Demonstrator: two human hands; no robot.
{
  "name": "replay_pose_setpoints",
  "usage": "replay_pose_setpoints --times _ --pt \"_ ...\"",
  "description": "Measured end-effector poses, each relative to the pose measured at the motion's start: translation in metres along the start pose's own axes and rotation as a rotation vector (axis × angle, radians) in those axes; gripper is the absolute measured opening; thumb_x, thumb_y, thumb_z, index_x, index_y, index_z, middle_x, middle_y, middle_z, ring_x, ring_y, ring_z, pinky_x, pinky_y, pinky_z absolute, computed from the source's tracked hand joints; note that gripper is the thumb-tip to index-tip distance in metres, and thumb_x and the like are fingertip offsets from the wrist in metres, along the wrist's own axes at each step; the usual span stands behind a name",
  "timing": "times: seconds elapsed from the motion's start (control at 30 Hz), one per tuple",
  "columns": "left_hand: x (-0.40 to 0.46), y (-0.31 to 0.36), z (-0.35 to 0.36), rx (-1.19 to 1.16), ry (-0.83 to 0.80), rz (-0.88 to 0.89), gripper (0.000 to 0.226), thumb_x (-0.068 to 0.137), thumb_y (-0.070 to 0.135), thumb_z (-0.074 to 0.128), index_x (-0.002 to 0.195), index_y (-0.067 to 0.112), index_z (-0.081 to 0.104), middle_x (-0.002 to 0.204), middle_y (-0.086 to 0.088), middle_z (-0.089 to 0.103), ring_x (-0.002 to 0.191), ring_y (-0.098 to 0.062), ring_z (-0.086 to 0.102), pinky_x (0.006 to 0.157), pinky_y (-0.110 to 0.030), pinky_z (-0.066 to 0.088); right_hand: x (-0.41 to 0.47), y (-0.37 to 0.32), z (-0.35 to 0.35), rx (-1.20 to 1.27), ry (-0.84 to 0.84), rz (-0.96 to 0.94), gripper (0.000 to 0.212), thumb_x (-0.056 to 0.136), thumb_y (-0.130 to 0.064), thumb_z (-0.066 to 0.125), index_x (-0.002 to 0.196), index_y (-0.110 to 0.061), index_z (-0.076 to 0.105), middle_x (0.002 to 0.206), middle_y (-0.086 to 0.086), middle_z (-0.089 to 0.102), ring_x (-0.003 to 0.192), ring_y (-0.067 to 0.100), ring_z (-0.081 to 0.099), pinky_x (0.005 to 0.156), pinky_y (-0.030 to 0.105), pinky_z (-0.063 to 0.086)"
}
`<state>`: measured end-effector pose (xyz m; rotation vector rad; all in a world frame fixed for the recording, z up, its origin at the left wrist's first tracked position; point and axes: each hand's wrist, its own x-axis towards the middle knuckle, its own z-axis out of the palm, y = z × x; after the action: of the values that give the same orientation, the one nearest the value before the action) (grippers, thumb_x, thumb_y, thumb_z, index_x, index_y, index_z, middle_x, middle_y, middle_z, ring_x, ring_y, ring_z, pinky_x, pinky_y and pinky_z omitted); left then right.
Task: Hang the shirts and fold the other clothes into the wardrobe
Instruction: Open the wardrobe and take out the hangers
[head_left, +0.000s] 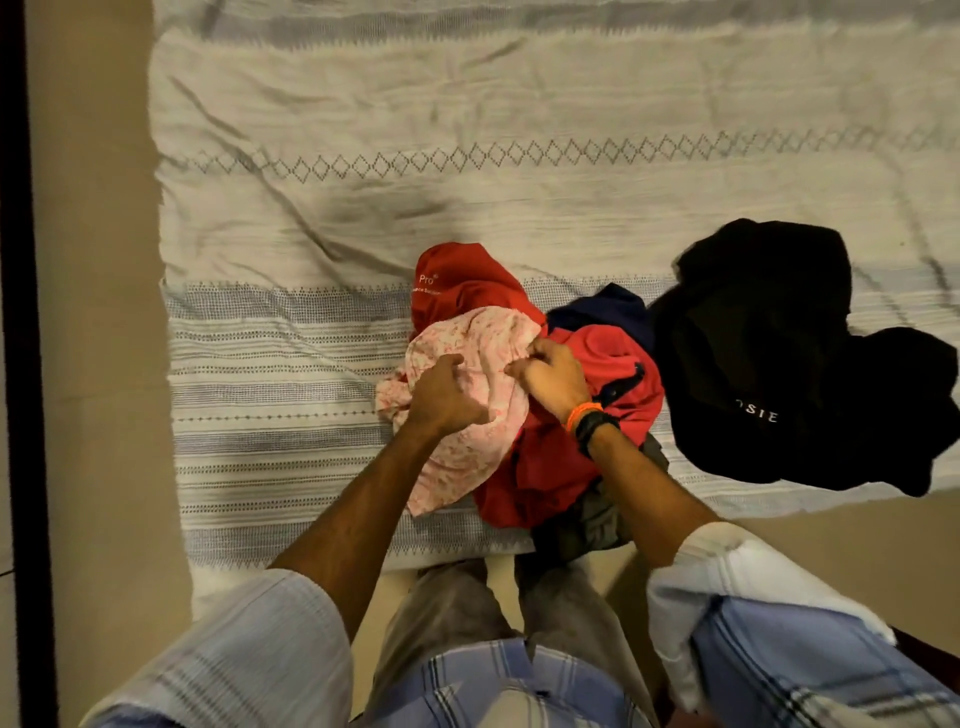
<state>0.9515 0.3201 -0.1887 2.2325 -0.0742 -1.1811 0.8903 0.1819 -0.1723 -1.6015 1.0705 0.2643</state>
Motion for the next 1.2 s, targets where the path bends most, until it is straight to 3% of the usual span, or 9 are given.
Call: replay_pose_setpoints --times 0.1,0.2,0.33,0.47,0.67,0.83,1.0,1.1,1.2 --pt "-0.004 0.001 -0.005 0.249 0.056 0.098 0.107 0.056 0.031 0.093 0.146 0.015 0.037 0.147 -0.014 0.041 0.134 -0.033 0.041 0.108 -0.042 0.038 -0.022 -0.012 -0.009 0.754 -0.128 0.055 0.032 0.070 0.013 0.042 0.088 -0.002 0.064 0.090 0.014 0.065 0.082 0.044 0.064 0.063 0.032 0.050" --pt "-0.012 0.015 -0.011 0.281 0.129 0.234 0.055 0.078 0.034 0.076 0.126 0.016 0.058 0.125 -0.011 0.063 0.117 -0.031 0.058 0.086 -0.029 0.041 -0.033 -0.031 -0.023 1.108 -0.150 0.016 0.048 0.065 0.010 0.040 0.110 0.008 0.058 0.105 0.019 0.066 0.098 0.034 0.066 0.092 0.043 0.053" --pt "-0.024 0.055 -0.017 0.045 0.151 0.268 0.030 0.085 0.022 0.066 0.114 0.014 0.065 0.108 -0.006 0.070 0.102 -0.026 0.063 0.077 -0.028 0.045 -0.047 -0.030 -0.048 0.512 0.064 -0.277 0.073 0.062 -0.006 0.069 0.131 -0.010 0.045 0.123 0.009 0.060 0.112 0.023 0.060 0.106 0.041 0.045" --pt "-0.044 0.104 -0.010 -0.397 0.050 0.249 0.036 0.076 0.015 0.067 0.112 0.017 0.070 0.100 -0.003 0.073 0.092 -0.022 0.069 0.078 -0.036 0.058 -0.057 -0.007 -0.069 -0.076 -0.052 -0.567 0.111 0.064 -0.029 0.088 0.153 -0.031 0.022 0.153 0.000 0.039 0.138 0.016 0.042 0.113 0.030 0.037" --pt "-0.063 0.157 0.022 -0.679 -0.252 0.306 0.041 0.081 -0.004 0.070 0.120 0.003 0.063 0.118 -0.020 0.068 0.109 -0.035 0.065 0.092 -0.046 0.054 -0.056 -0.007 -0.131 -0.002 0.345 -0.641 0.062 0.058 -0.007 0.071 0.117 -0.025 0.063 0.111 -0.007 0.069 0.103 0.013 0.066 0.086 0.043 0.055" --pt "-0.062 0.168 0.052 -0.558 -0.185 0.290 0.046 0.081 0.019 0.079 0.122 0.007 0.063 0.115 -0.005 0.070 0.103 -0.016 0.069 0.070 -0.022 0.056 -0.057 0.002 -0.189 0.103 0.586 -0.687 0.044 0.062 -0.010 0.068 0.104 -0.021 0.068 0.100 0.001 0.069 0.092 0.011 0.065 0.083 0.030 0.054" --pt "-0.043 0.147 0.076 -0.370 0.036 0.140 0.047 0.078 0.015 0.082 0.120 0.004 0.063 0.110 -0.007 0.067 0.094 -0.016 0.064 0.066 -0.025 0.052 -0.053 0.013 -0.231 0.227 0.914 -0.643 0.044 0.067 -0.018 0.055 0.107 -0.009 0.069 0.111 0.012 0.061 0.101 0.016 0.058 0.088 0.018 0.045" --pt "-0.033 0.131 0.085 -0.277 0.070 0.089 0.048 0.074 0.018 0.085 0.116 0.006 0.066 0.110 -0.009 0.071 0.095 -0.019 0.066 0.076 -0.030 0.053 -0.040 0.026 -0.249 -0.084 0.915 -0.495 0.038 0.074 -0.015 0.057 0.108 -0.019 0.073 0.124 0.009 0.056 0.112 0.024 0.051 0.082 0.014 0.032" --pt "-0.028 0.125 0.094 -0.214 0.023 0.062 0.049 0.074 0.022 0.085 0.117 0.007 0.064 0.110 -0.010 0.071 0.101 -0.023 0.068 0.086 -0.037 0.054 -0.025 0.040 -0.264 -0.321 0.772 -0.483 0.034 0.073 -0.004 0.052 0.093 -0.014 0.077 0.105 0.007 0.069 0.101 0.031 0.058 0.083 0.016 0.032"
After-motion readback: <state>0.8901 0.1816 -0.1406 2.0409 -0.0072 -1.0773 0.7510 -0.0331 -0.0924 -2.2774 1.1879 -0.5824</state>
